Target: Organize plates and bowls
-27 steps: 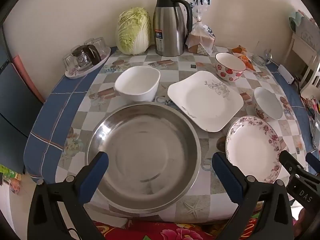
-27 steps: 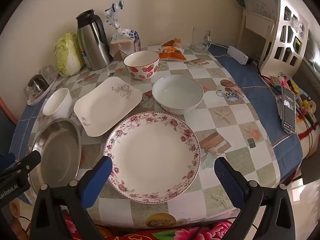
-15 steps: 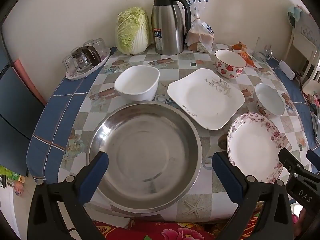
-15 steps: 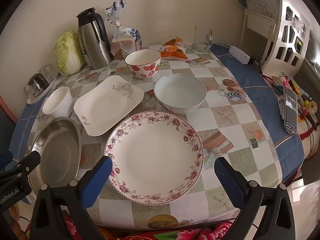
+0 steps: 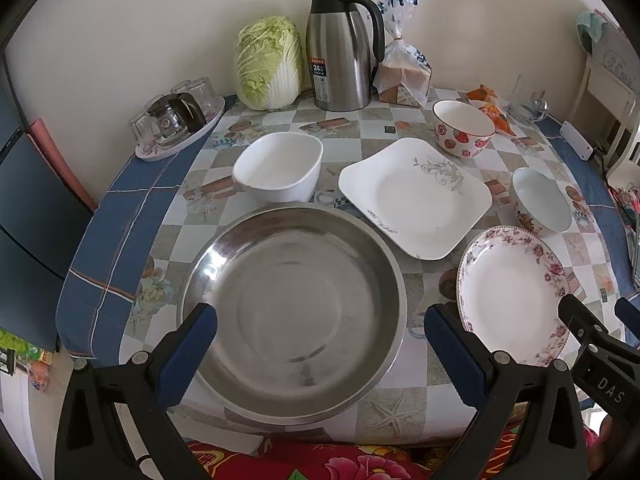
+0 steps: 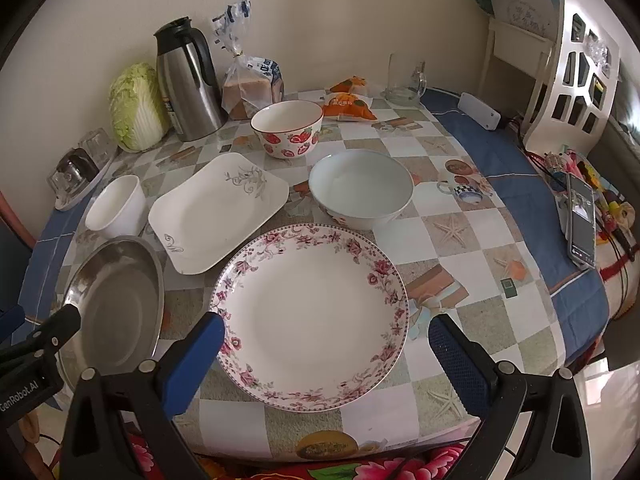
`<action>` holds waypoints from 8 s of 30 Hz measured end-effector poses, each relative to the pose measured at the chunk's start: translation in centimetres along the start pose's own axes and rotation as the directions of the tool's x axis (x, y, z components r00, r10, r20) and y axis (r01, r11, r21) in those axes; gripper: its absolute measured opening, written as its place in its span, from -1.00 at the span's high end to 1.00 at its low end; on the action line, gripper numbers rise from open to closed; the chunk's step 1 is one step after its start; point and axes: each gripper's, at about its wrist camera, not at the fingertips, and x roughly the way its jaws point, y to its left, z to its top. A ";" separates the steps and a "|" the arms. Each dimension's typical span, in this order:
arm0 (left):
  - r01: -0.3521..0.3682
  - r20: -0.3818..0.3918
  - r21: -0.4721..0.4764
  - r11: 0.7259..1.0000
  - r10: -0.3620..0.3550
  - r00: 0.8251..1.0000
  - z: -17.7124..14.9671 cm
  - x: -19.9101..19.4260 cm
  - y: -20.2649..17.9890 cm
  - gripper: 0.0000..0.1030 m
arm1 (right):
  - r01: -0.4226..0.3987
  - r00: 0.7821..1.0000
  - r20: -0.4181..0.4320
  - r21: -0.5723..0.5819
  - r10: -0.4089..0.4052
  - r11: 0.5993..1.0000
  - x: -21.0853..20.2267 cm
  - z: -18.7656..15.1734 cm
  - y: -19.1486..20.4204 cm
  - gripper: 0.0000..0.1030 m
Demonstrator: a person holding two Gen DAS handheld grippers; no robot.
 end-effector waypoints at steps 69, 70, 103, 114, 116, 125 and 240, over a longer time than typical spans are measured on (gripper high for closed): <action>0.071 -0.039 -0.052 0.996 -0.073 0.997 0.2 1.0 2.0 -1.00 | 0.024 1.000 0.009 -0.058 -0.024 0.998 0.6 0.7 2.4 -1.00; 0.071 -0.039 -0.058 0.996 -0.073 0.997 0.2 1.1 2.3 -1.00 | 0.024 1.000 0.009 -0.063 -0.023 0.998 0.7 0.8 2.6 -1.00; 0.137 -0.029 -0.290 0.947 -0.151 0.988 -0.9 10.4 13.2 -1.00 | -0.169 0.970 -0.214 -0.248 0.116 0.954 10.3 2.0 14.0 -1.00; 0.138 0.043 -0.281 0.950 -0.131 0.990 -1.3 11.3 14.2 -1.00 | -0.191 0.964 -0.233 -0.279 0.127 0.941 11.2 1.3 14.8 -0.75; 0.138 0.040 -0.280 0.950 -0.132 0.990 -1.4 11.5 14.3 -1.00 | -0.193 0.964 -0.231 -0.277 0.130 0.941 11.1 1.2 14.8 -0.70; 0.100 -0.002 -0.225 0.969 -0.103 0.995 -1.5 12.0 13.4 -1.00 | -0.200 0.961 -0.241 -0.276 0.134 0.940 10.6 0.8 14.4 -0.58; 0.204 0.070 -0.170 0.964 -0.194 0.978 16.7 5.9 -1.5 0.20 | -0.400 0.914 0.115 0.092 0.389 0.912 6.6 15.2 -2.4 0.45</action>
